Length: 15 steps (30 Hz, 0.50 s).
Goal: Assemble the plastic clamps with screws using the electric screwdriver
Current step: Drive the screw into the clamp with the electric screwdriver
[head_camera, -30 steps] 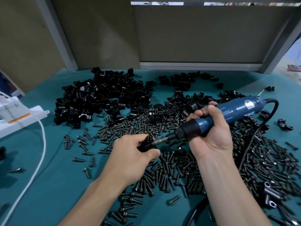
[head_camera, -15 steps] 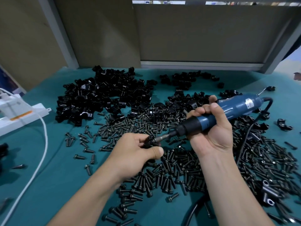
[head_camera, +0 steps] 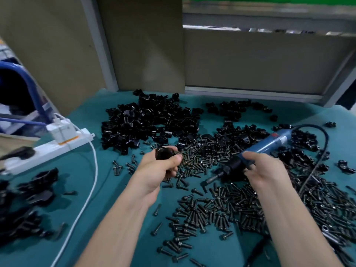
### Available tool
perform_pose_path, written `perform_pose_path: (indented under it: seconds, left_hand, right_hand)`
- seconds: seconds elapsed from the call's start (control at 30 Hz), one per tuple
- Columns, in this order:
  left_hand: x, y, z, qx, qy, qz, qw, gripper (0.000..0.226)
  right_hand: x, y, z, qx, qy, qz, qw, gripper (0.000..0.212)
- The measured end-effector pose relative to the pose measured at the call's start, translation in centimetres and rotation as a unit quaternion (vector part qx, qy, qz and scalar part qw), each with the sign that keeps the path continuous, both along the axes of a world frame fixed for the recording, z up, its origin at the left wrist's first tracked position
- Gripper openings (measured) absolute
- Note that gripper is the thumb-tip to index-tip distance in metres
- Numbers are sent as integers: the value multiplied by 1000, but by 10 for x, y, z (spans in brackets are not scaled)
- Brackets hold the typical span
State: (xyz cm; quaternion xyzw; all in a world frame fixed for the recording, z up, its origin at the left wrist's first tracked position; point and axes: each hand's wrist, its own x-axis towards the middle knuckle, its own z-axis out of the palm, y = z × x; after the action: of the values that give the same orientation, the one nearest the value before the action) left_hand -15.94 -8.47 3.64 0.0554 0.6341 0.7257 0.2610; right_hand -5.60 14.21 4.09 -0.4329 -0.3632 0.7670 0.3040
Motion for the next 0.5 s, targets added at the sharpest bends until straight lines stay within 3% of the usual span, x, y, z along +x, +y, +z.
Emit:
perform_pose_path:
  seconds: [0.2, 0.27, 0.33, 0.4, 0.43, 0.5]
  left_hand:
    - [-1, -11, 15, -36, 18, 31, 999, 16]
    - [2, -15, 22, -27, 13, 61, 998, 18]
    - [10, -17, 29, -11, 20, 94, 995, 18]
    - [18, -27, 36, 57, 11, 134, 989, 15]
    - [24, -35, 39, 102, -5, 153, 983, 14]
    - [30, -58, 38, 160, -16, 202, 966, 20]
  right_hand:
    - [12, -27, 32, 69, -91, -30, 993, 18]
    - [19, -56, 46, 126, -75, -31, 989, 38]
    - [18, -100, 58, 165, -20, 76, 983, 37]
    - [4, -153, 62, 146, 13, 264, 953, 20]
    - [-5, -178, 61, 132, 14, 330, 934, 22]
    - [-24, -222, 56, 143, 7, 395, 908, 25]
